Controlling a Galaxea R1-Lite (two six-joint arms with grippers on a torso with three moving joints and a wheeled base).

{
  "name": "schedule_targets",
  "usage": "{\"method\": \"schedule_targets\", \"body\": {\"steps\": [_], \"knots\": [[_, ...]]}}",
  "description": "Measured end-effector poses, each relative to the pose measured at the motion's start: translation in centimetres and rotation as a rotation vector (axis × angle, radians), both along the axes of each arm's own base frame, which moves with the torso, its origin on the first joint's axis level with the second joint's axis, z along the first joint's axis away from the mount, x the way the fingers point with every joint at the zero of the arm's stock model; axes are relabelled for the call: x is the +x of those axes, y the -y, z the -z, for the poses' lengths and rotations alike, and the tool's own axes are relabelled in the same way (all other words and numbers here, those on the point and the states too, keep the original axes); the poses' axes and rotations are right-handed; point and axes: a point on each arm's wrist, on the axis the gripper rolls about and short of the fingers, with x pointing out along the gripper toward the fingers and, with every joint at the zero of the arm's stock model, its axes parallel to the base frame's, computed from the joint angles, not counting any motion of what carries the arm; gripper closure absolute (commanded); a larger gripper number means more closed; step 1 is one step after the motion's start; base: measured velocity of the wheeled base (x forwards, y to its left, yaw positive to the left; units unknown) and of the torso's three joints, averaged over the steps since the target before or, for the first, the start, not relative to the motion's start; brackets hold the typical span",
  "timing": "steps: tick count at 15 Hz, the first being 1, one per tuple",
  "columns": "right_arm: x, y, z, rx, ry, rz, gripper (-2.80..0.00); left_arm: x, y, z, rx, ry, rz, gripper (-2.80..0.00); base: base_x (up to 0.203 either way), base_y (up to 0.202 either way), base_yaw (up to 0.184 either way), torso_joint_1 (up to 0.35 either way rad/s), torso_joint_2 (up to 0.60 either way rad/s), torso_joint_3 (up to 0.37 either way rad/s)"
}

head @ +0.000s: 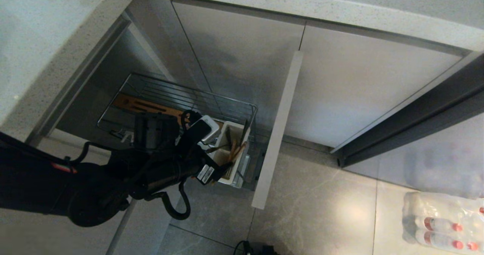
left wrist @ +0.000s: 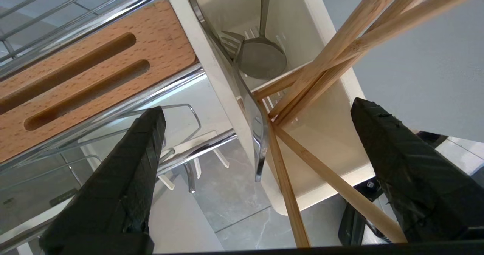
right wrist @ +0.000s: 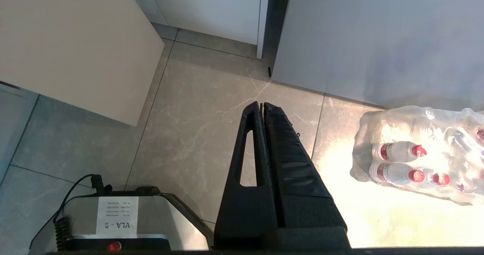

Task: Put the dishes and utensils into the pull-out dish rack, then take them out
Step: Take the fork out of the cupboard

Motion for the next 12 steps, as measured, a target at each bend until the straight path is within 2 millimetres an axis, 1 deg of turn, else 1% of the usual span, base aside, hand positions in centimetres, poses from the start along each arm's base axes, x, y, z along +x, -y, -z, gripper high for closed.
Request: {"method": "schedule_targets", "body": {"steps": [12], "knots": [[0.0,0.0,0.0,0.0,0.0,0.0,0.0,-0.1,-0.02,0.13,0.002,-0.004,0.001,0.0,0.0,0.0,0.0,0.0,0.0,0.0]]}}
